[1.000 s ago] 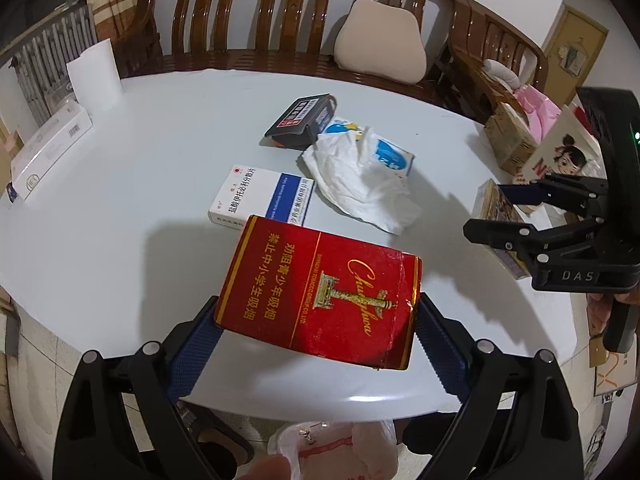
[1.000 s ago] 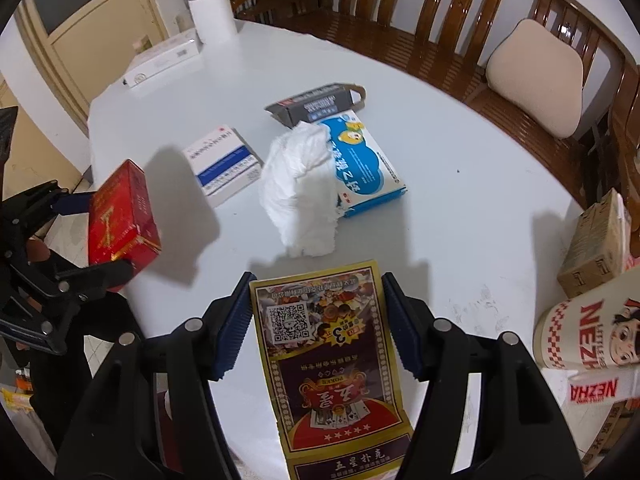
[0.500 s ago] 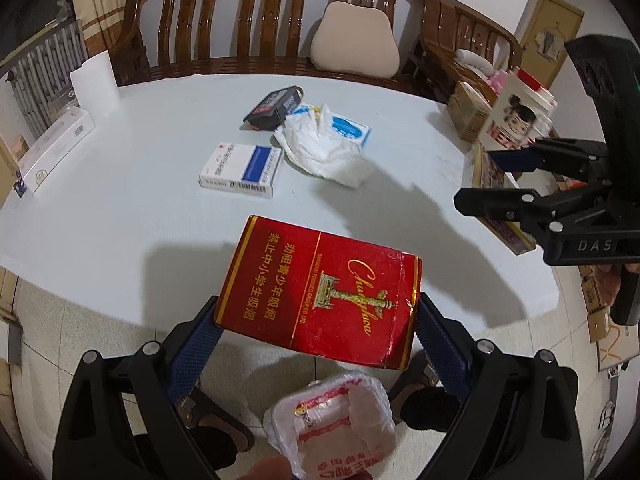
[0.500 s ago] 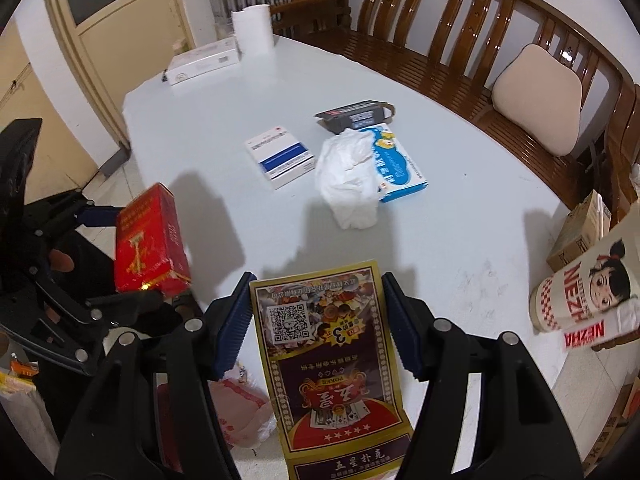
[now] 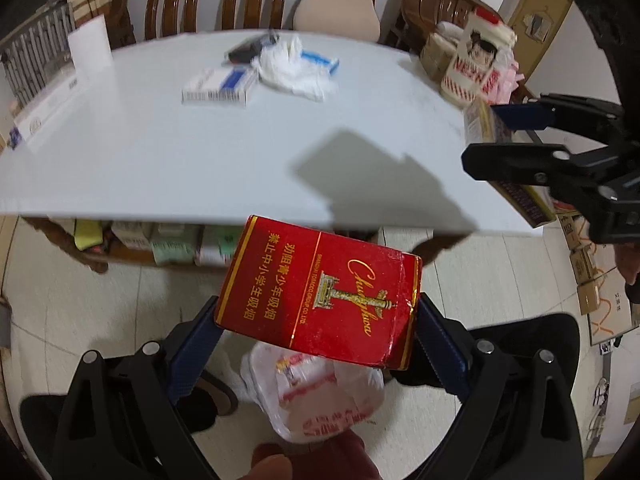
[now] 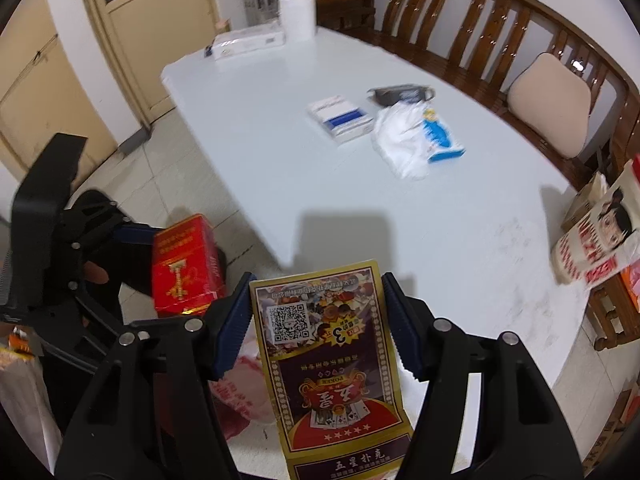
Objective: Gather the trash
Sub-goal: 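Carry the red box and card packet with both tools down to the bag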
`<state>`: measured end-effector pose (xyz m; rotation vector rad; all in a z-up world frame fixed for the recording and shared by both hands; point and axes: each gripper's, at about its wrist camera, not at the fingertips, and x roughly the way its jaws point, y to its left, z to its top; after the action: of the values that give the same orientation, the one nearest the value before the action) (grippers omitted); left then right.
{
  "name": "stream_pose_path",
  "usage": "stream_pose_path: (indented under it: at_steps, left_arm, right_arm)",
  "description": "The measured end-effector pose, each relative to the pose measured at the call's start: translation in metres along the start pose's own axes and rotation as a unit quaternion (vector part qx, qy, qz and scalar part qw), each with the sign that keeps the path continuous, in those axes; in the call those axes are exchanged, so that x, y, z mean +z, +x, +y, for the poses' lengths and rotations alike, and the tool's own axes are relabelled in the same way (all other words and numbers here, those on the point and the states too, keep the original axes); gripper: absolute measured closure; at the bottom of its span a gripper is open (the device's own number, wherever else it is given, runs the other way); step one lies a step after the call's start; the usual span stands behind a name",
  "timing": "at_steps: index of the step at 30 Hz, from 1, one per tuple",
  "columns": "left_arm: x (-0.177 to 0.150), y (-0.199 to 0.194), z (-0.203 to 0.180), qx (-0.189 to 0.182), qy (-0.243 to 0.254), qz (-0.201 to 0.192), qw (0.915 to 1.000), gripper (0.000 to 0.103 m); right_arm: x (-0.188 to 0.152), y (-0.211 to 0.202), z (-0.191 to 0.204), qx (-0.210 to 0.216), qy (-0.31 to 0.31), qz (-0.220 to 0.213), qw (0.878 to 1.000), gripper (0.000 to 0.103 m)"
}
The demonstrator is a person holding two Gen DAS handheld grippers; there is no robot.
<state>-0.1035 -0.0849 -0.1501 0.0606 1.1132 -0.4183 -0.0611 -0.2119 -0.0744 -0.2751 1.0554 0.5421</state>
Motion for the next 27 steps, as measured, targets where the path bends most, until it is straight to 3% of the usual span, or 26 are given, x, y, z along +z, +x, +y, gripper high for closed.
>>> stream_pose_path:
  at_steps: [7,16,20,27]
  left_arm:
    - [-0.047,0.024,-0.002,0.011,-0.005,0.023,0.9997,0.013]
    - [-0.084,0.057,0.002,0.011,-0.018,0.065,0.9977,0.013]
    - [-0.100,0.085,0.003,0.006,-0.025,0.103,0.9943,0.013]
    - [-0.128,0.149,0.014,0.005,-0.052,0.188,0.9808,0.013]
  right_arm:
    - [-0.039,0.021,0.031,0.013,-0.003,0.020,1.000,0.042]
    - [-0.079,0.046,0.059,0.032,0.000,0.046,0.998,0.042]
    - [-0.096,0.070,0.072,0.038,0.001,0.068,0.997,0.042]
    - [-0.116,0.136,0.068,0.037,0.022,0.118,0.992,0.042]
